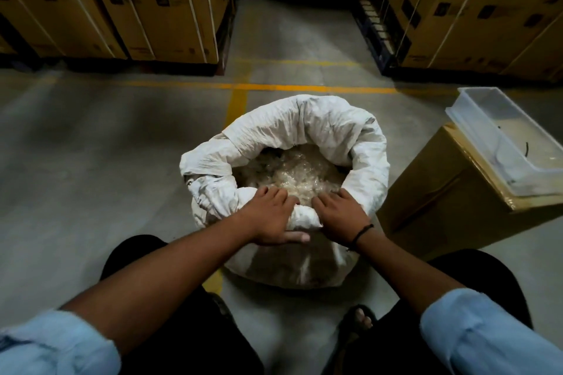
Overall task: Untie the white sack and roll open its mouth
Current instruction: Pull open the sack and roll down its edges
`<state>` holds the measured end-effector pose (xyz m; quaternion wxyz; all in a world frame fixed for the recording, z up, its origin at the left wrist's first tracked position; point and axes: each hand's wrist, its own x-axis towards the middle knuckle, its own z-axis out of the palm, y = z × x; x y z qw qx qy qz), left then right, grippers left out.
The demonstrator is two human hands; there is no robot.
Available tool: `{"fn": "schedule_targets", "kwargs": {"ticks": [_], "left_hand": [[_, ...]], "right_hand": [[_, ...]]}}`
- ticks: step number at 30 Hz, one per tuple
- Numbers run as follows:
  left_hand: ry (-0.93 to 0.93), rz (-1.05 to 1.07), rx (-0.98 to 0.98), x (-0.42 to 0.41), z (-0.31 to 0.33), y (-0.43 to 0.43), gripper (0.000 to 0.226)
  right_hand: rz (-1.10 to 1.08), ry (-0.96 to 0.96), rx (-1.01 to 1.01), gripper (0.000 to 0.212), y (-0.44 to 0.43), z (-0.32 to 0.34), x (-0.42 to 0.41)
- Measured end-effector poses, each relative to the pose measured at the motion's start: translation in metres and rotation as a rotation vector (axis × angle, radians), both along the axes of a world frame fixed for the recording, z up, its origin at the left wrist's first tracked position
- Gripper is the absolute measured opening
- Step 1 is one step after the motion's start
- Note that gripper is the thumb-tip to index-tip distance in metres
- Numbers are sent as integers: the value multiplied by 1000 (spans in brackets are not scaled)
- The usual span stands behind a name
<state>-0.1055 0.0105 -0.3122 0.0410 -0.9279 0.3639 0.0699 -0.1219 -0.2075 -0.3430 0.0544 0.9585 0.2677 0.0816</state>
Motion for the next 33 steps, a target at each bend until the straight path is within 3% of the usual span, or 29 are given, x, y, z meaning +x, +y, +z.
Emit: {"fn": "schedule_targets", "kwargs": {"ticks": [2,7,9,11,13,16,20,24,26,28,31,33], "left_hand": [[72,34,7,11,13,-19,89],[354,209,1,14,10,-59,84],[279,245,-25,5,-2,-60,62],[191,274,-83,-4,-9,-53,45],[139,252,-154,-16,-17,-49,49],[6,125,-147,-37,-28,-52,65],[-173,-23,-104,-55,-34,-45,49],[-310,-75,-127,-55,-53,-39,45],[-308,-79,-122,-52,-59,-35,45],[-314,-65,-121,-55,-65,-34,48],[-299,-9,-187,-61,-66,-42,58],[-294,58,-249,-66,-65,-46,60]], "right_hand": [[6,-95,28,26,7,-4,-4],[-205,107,-20,95,9,5,-7],[-337,207,110,118,-11,20,-3],[-610,236,418,132,-31,35,0],[-923,245,884,136,-36,39,1],[-1303,498,1456,143,-33,12,-1],[-1072,629,1724,119,-72,-82,39],[-789,729,2066,90,-55,21,42],[-776,866,2072,69,-52,42,38],[-855,828,1970,70,-53,44,34],[-1139,473,1502,117,-51,49,31],[-1135,125,1036,125,-50,52,28]]}}
